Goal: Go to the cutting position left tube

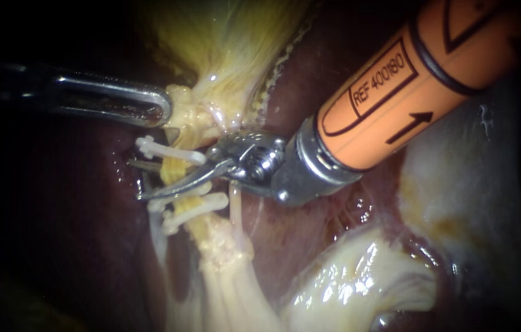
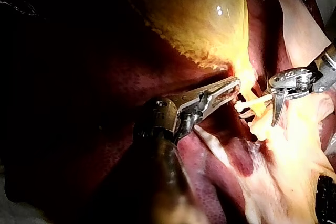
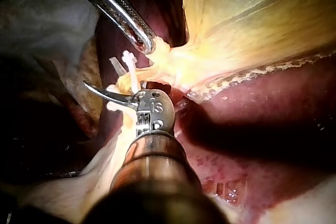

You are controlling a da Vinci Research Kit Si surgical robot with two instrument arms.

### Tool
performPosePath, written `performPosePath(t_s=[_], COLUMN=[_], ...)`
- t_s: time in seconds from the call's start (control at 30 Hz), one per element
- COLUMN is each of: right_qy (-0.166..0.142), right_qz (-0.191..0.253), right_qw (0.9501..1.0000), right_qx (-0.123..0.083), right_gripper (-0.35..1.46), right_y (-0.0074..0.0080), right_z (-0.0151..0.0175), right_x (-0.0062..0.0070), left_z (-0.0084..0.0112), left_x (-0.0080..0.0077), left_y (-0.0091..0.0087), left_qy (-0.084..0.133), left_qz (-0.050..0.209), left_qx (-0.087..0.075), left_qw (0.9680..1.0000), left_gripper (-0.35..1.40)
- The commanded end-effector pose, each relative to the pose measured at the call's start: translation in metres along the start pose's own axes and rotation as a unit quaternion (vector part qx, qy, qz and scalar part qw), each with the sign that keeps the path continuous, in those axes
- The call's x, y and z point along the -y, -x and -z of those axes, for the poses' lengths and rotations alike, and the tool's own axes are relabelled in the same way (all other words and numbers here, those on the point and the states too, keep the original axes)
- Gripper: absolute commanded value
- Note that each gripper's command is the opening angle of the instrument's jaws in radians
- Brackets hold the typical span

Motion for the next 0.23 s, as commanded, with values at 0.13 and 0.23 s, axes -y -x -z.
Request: performPosePath(t_s=[0.13, 0.23], right_qy=[0.0, 0.0], right_qz=[0.0, -0.003], right_qw=[1.0, 1.0], right_qx=[0.0, 0.001], right_gripper=[1.17, 1.17], right_y=[0.0001, 0.0002], right_z=[0.0, 0.0], right_x=[0.0, -0.0001], left_z=[0.0, 0.0], left_x=[0.0, 0.0], left_y=[0.0, 0.0], left_qy=[0.0, 0.0], left_qz=[0.0, 0.0], left_qx=[0.0, 0.0], left_qw=[1.0, 1.0], left_gripper=[-0.35, -0.35])
